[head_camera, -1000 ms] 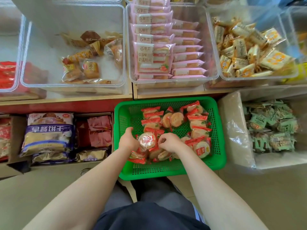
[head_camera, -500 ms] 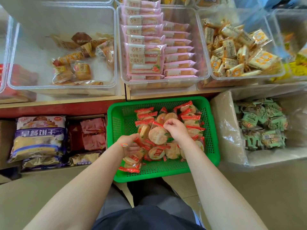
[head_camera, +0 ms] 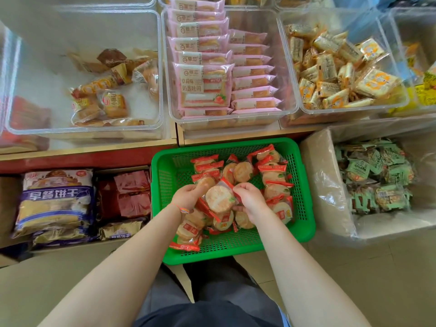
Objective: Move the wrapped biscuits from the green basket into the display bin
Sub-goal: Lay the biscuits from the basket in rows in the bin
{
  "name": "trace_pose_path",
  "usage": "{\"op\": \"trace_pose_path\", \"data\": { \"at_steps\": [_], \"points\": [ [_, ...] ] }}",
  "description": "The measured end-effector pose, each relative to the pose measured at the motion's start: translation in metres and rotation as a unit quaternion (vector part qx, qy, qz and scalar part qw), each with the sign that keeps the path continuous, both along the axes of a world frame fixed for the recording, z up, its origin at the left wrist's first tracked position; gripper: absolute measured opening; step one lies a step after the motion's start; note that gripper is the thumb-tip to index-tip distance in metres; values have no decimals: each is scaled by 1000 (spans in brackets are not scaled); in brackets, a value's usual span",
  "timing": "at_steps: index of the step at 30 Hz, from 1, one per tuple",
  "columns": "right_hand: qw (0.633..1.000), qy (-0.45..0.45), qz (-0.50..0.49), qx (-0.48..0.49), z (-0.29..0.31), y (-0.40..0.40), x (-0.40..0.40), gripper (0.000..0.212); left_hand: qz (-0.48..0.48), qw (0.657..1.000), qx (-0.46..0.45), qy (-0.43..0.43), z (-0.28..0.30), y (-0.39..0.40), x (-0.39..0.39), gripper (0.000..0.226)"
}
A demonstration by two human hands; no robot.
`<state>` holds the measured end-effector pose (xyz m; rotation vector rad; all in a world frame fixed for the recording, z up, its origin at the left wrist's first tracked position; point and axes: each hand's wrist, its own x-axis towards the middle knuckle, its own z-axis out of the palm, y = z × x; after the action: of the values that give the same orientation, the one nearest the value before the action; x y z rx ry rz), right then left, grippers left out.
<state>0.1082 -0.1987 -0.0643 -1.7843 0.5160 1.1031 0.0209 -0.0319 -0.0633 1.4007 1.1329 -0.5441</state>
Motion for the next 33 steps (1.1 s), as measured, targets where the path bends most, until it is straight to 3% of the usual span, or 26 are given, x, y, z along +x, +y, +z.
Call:
{"op": "trace_pose_path", "data": {
  "at_steps": [3,8,12,15,22,26,33],
  "points": [
    [1000,10,-9,2,-1,0,-3,18,-22,998,51,13,-4,8,-1,7],
    [995,47,-5,83,17,-3,9,36,28,999,3,-16,7,17,1,11],
    [985,75,-31,152,43,7,26,30,72,992,-90,-55,24,32,2,21],
    [974,76,-76,201,67,16,34,14,106,977,-141,-118,47,43,0,26],
    [940,71,-190,274,102,31,32,33,240,927,-195,-212,79,76,-12,24],
    [942,77,-171,277,108,52,13,51,244,916,-193,-254,90,89,-27,28],
    [956,92,-88,263,108,106,-38,50,199,926,-192,-257,92,128,-74,27]
  ]
}}
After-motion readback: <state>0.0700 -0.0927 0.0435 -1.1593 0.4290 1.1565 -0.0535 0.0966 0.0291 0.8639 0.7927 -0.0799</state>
